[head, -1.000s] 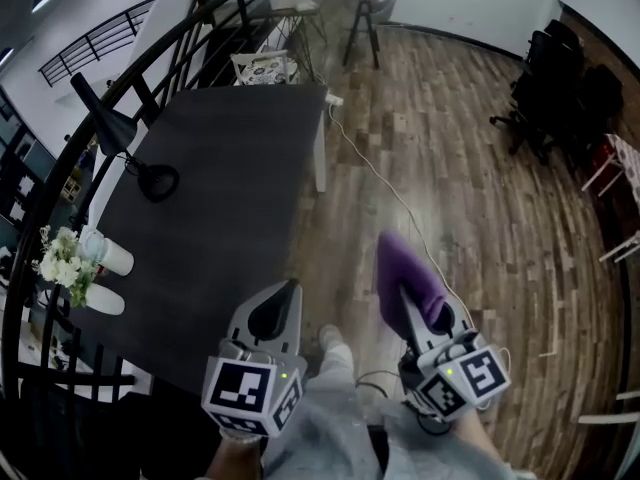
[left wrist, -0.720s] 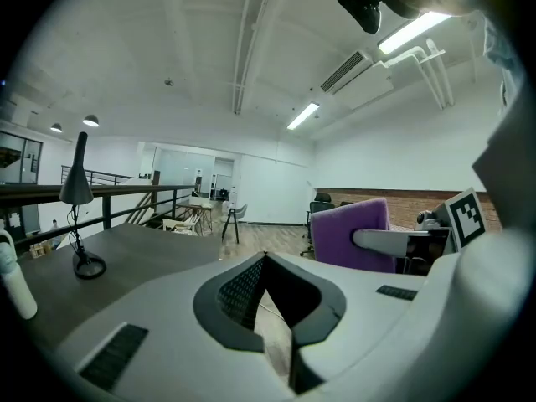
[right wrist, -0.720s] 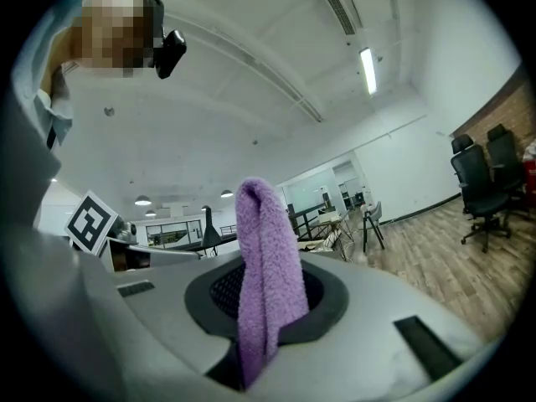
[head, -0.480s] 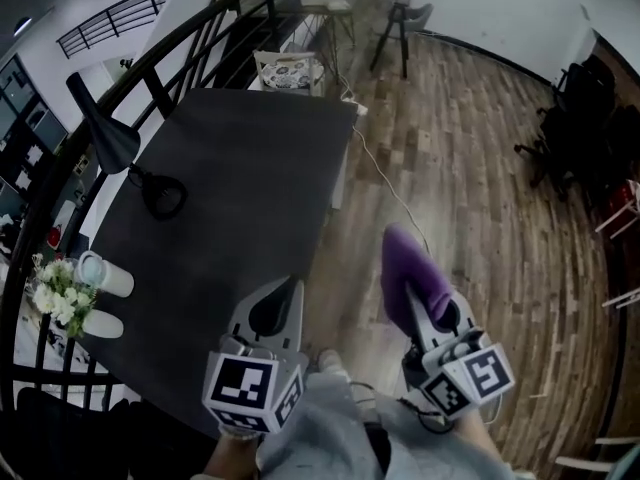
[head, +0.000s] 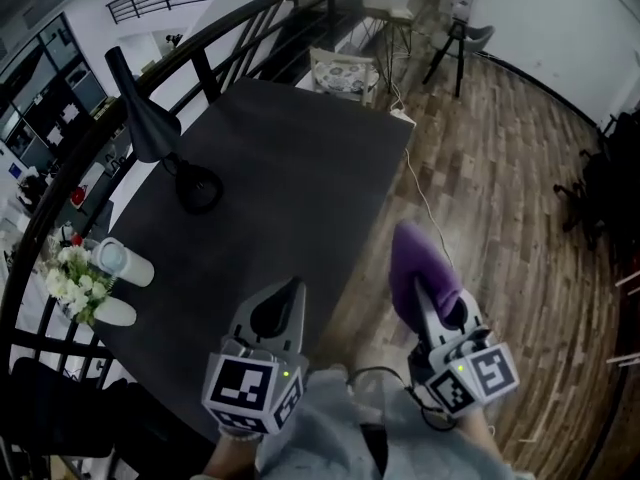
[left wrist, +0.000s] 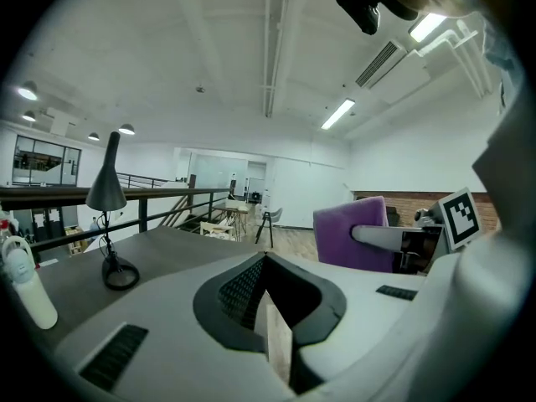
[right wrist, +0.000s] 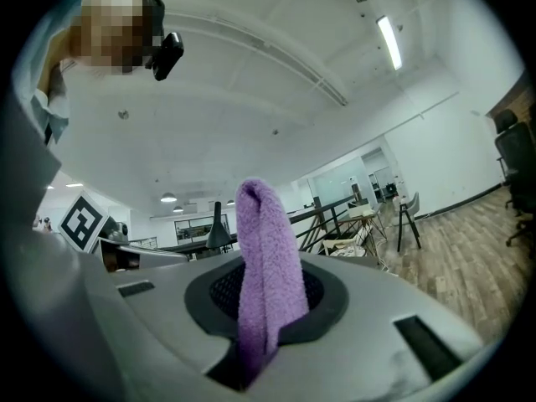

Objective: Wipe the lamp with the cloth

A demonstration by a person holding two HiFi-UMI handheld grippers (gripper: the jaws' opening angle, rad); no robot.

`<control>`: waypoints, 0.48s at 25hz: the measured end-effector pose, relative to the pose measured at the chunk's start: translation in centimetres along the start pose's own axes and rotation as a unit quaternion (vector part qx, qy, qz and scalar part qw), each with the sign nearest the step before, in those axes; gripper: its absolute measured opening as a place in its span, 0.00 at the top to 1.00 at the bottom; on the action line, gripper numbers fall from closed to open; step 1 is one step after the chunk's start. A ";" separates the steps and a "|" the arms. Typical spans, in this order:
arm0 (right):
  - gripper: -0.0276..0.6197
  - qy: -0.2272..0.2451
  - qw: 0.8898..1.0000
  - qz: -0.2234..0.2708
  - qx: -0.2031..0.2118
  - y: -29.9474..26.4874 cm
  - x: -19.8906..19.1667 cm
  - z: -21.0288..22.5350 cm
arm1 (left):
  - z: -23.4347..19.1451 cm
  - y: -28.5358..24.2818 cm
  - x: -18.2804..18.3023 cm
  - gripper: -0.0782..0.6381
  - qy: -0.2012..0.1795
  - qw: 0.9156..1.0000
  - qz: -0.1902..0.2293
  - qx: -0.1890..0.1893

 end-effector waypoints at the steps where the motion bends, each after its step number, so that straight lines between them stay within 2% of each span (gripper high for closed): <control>1: 0.88 0.000 1.000 -0.002 0.004 -0.5 -0.1 -0.1 | -0.5 0.2 0.1 0.89 0.003 1.000 0.002 0.006; 5: 0.88 0.005 1.000 -0.012 0.023 -2.3 0.0 -0.7 | -2.7 1.1 0.5 0.89 0.014 0.999 0.009 0.045; 8: 0.88 0.013 0.999 -0.019 0.042 -4.1 -0.1 -0.8 | -4.8 1.3 0.3 0.89 0.019 0.996 0.010 0.088; 12: 0.88 0.030 0.997 -0.023 0.073 -7.2 0.4 -0.5 | -6.6 0.7 0.9 0.89 0.028 0.992 0.016 0.123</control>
Point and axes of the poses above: the fingertips, and each gripper's own axes: y backward along the fingers, z to its right, x out of its top, the point moved 3 cm from there along y, backward along the fingers, and after that the axes turned 2 degrees about z, right-handed, at the moved point
